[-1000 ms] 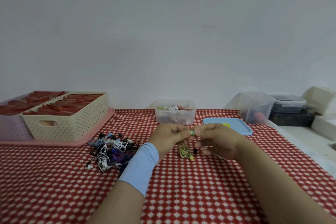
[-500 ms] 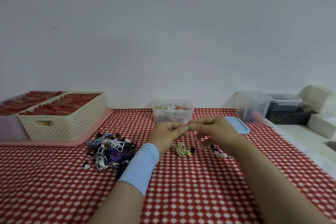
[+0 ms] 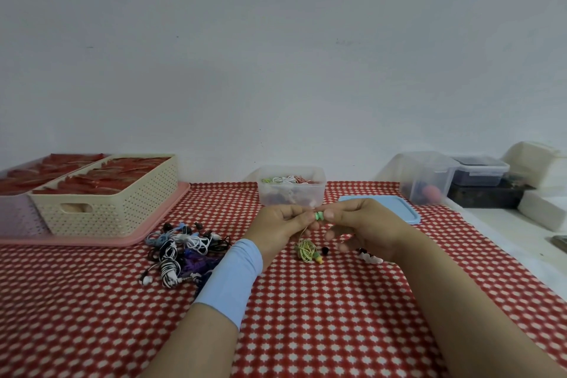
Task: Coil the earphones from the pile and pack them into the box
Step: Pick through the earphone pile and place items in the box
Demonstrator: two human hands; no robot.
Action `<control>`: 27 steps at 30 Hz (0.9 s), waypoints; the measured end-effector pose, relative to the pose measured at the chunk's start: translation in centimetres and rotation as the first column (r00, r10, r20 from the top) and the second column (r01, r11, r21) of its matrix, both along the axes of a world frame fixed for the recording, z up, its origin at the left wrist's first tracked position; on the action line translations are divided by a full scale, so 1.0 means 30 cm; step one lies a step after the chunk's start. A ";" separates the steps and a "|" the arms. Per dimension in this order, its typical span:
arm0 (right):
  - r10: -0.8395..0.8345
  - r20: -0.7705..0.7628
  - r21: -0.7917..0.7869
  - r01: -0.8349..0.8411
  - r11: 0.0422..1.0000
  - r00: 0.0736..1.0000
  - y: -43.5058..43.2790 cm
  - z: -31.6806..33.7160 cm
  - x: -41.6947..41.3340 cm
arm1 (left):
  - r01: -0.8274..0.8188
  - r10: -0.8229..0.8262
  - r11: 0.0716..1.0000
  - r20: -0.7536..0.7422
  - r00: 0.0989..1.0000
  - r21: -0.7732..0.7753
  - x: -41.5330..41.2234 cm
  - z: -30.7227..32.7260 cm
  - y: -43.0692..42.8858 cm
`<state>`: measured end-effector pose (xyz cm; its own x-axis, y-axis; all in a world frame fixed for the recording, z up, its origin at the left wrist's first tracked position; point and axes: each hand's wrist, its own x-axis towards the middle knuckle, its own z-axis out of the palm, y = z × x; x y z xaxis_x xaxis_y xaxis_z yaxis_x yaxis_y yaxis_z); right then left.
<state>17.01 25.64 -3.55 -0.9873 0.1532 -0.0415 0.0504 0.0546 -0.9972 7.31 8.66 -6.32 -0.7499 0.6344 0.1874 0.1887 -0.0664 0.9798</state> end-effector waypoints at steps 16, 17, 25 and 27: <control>0.027 0.054 -0.014 -0.027 1.000 0.998 -0.007 -0.008 -0.009 | 0.065 -0.066 0.998 0.053 0.996 0.018 0.010 -0.002 -0.007; 0.028 0.050 -0.015 -0.027 1.000 0.998 -0.010 -0.009 -0.010 | 0.065 -0.066 0.998 0.064 0.996 0.027 0.012 -0.003 -0.006; 0.003 -0.076 -0.056 -0.008 0.998 0.997 -0.031 -0.018 -0.013 | 0.078 -0.098 0.990 0.169 0.981 0.119 0.023 0.004 0.003; -0.056 -0.160 -0.028 0.052 0.998 0.986 -0.037 -0.014 -0.011 | 0.054 -0.083 0.989 0.210 0.974 0.140 0.025 0.008 0.010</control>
<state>16.69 24.53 -3.96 -0.9718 0.2075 0.1122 -0.1079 0.0320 -0.9937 8.06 8.97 -6.07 -0.7376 0.6659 0.1124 -0.0350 -0.2039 0.9784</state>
